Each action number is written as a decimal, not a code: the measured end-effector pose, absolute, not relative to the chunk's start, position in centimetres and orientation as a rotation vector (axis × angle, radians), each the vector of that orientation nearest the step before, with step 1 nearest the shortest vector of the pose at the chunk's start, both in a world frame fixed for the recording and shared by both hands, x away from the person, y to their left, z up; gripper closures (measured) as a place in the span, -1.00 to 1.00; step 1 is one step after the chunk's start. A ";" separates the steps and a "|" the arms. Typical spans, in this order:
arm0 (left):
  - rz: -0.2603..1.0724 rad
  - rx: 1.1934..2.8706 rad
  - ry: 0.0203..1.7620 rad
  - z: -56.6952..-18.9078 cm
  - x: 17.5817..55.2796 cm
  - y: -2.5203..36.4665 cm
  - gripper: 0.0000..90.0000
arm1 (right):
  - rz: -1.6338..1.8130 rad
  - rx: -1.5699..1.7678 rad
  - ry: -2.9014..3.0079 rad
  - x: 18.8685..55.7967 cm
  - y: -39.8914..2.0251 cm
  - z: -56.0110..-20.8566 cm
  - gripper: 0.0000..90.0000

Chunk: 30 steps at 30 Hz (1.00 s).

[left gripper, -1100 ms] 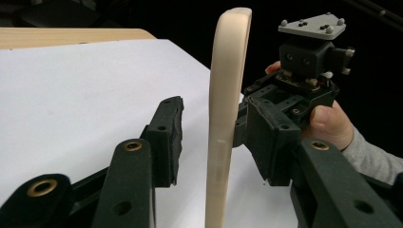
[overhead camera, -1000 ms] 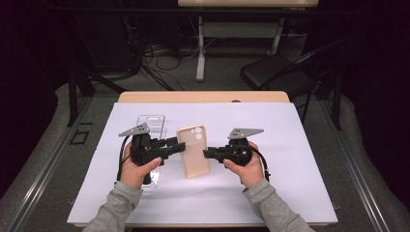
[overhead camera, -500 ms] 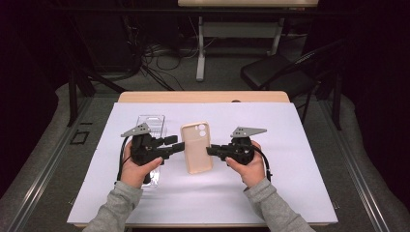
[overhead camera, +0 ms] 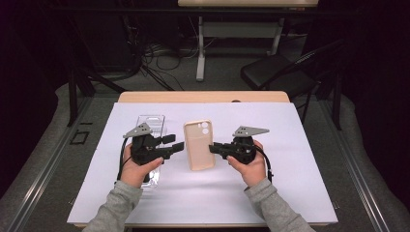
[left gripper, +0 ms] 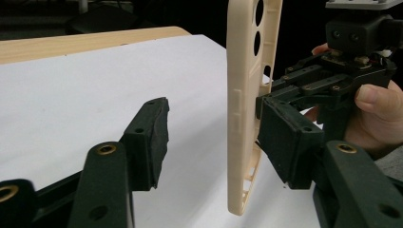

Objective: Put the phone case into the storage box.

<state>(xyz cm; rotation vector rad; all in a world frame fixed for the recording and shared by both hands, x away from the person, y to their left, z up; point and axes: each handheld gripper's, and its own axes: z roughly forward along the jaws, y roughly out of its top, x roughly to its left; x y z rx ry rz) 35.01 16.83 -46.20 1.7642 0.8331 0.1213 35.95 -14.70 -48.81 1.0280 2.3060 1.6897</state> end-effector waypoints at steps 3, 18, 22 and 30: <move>0.144 1.771 0.837 -46.2 35.0 16.9 -0.11 | 1.687 1.027 2.298 35.9 -14.7 -48.8 0.82; 0.276 1.797 0.846 -45.5 34.9 17.3 -0.11 | 1.656 1.036 2.247 35.6 -14.8 -48.6 0.82; 0.317 1.803 0.853 -45.3 34.9 17.5 -0.11 | 1.645 1.028 2.230 35.5 -14.7 -48.5 0.82; 0.312 1.846 0.879 -45.3 34.8 17.3 -0.21 | 1.638 1.029 2.233 35.2 -14.3 -48.5 0.82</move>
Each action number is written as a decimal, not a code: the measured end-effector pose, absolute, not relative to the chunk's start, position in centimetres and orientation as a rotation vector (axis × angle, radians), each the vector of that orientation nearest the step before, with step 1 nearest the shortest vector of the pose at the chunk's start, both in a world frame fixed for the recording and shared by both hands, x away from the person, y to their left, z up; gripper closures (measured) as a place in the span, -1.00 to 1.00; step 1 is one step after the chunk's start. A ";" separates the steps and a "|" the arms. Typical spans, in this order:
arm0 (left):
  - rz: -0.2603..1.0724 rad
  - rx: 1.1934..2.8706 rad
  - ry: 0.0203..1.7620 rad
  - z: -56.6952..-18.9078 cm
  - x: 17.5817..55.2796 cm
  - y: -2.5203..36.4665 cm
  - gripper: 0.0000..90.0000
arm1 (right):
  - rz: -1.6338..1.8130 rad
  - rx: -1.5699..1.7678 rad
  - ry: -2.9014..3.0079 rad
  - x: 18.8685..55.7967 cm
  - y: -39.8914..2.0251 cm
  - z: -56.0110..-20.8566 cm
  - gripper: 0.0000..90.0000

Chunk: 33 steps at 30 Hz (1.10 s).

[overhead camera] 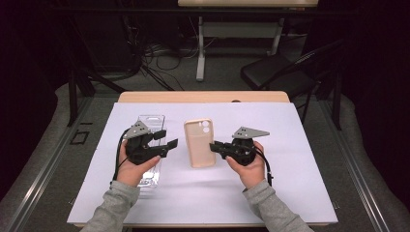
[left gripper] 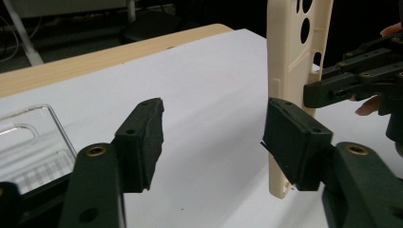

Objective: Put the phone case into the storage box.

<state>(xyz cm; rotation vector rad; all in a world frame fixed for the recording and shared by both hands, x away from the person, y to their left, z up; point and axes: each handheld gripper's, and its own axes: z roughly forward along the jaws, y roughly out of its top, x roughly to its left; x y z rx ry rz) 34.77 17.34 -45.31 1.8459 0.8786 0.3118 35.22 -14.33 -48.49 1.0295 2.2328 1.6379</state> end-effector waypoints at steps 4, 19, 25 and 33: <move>0.311 1.890 0.872 -45.5 35.0 16.9 -0.34 | 1.625 1.029 2.232 35.2 -14.3 -48.5 0.82; 0.277 2.026 0.865 -45.1 36.0 16.6 -0.46 | 1.619 1.050 2.223 35.3 -14.4 -48.6 0.82; 0.265 2.040 0.864 -44.8 36.3 16.7 -0.56 | 1.616 1.057 2.219 35.3 -14.4 -48.7 0.82; 0.299 2.041 0.867 -44.1 36.3 16.8 -0.64 | 1.614 1.081 2.212 35.2 -14.3 -48.7 0.82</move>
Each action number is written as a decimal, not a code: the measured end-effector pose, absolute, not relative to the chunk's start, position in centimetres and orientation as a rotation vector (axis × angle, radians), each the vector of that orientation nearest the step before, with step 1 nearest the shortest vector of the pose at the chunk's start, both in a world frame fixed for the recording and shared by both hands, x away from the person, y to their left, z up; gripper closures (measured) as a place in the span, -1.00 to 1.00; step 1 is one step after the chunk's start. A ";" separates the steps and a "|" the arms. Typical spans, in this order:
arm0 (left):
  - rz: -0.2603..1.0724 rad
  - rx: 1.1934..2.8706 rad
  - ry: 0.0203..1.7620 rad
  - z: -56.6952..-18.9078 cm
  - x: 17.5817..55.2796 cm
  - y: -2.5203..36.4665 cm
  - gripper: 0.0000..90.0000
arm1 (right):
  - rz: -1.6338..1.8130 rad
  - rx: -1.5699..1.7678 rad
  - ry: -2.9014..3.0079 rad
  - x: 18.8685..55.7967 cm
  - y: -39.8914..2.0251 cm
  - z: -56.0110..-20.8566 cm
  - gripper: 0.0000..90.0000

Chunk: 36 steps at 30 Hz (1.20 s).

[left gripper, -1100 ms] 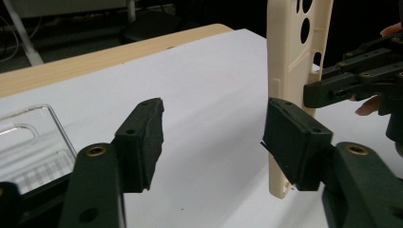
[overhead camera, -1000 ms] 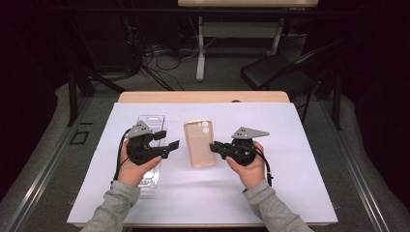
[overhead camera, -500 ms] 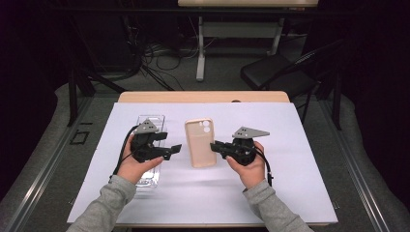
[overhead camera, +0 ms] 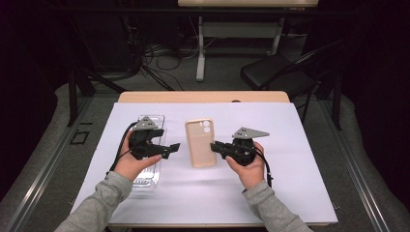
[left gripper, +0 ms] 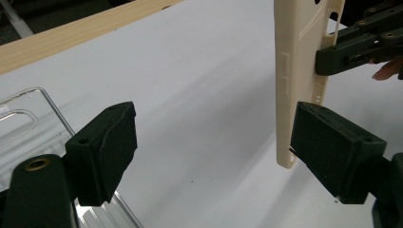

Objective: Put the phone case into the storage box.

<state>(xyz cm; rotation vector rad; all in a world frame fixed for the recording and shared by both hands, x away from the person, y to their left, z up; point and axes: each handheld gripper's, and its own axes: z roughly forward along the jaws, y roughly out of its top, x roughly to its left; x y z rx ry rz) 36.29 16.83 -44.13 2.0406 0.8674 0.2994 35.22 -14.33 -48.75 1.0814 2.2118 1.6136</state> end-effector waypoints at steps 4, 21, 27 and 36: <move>0.310 2.050 0.860 -43.6 36.3 16.8 -0.64 | 1.609 1.100 2.196 35.2 -14.3 -48.8 0.82; 0.349 2.067 0.827 -42.3 36.9 14.9 -0.64 | 1.576 1.183 2.150 35.1 -14.6 -49.0 0.82; 0.371 2.072 0.804 -41.8 37.1 14.1 -0.63 | 1.575 1.209 2.118 35.0 -14.7 -49.0 0.83; 0.401 2.083 0.792 -41.5 37.9 13.1 -0.63 | 1.582 1.252 2.061 35.0 -15.0 -48.9 0.82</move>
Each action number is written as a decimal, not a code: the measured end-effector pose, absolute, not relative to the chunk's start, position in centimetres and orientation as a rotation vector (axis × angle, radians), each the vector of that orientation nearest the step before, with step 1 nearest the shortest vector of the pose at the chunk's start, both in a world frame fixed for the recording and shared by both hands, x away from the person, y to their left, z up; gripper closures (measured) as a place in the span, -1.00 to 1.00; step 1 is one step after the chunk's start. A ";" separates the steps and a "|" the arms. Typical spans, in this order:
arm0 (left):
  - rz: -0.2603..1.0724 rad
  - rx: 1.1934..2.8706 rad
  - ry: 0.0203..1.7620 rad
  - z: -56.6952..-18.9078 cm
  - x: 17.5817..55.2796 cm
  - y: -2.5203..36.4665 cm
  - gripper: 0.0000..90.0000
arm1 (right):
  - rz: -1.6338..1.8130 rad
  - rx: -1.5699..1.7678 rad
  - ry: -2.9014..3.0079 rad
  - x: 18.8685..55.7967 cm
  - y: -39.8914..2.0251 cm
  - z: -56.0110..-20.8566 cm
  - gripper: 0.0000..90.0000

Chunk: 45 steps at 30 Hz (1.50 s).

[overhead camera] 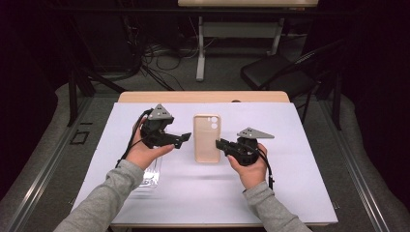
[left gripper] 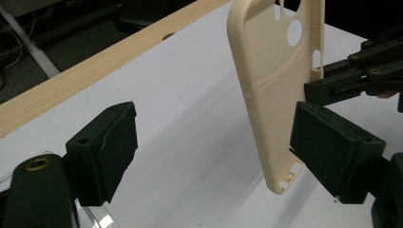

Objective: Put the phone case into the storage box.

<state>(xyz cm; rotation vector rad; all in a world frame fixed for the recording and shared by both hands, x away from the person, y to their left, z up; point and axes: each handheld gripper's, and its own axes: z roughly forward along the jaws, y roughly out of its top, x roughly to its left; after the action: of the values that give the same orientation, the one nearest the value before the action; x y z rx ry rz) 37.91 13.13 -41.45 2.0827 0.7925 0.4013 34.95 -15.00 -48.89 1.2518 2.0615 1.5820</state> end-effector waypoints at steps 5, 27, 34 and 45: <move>0.404 2.073 0.797 -41.3 38.3 13.0 -0.63 | 1.581 1.270 2.048 34.9 -15.1 -48.9 0.82; 0.524 2.097 0.753 -40.3 38.5 12.0 -0.57 | 1.551 1.287 2.068 34.9 -14.6 -49.3 0.83; 0.558 2.119 0.732 -40.3 38.7 11.2 -0.51 | 1.541 1.281 2.087 34.8 -14.3 -49.5 0.83; 0.630 2.156 0.693 -40.2 38.6 10.1 -0.37 | 1.539 1.270 2.102 34.7 -13.9 -49.6 0.83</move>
<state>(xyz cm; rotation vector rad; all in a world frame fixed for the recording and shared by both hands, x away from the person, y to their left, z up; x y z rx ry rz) 38.63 10.12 -40.22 2.1561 0.6931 0.6300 34.70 -13.95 -49.59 1.2704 2.1020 1.5387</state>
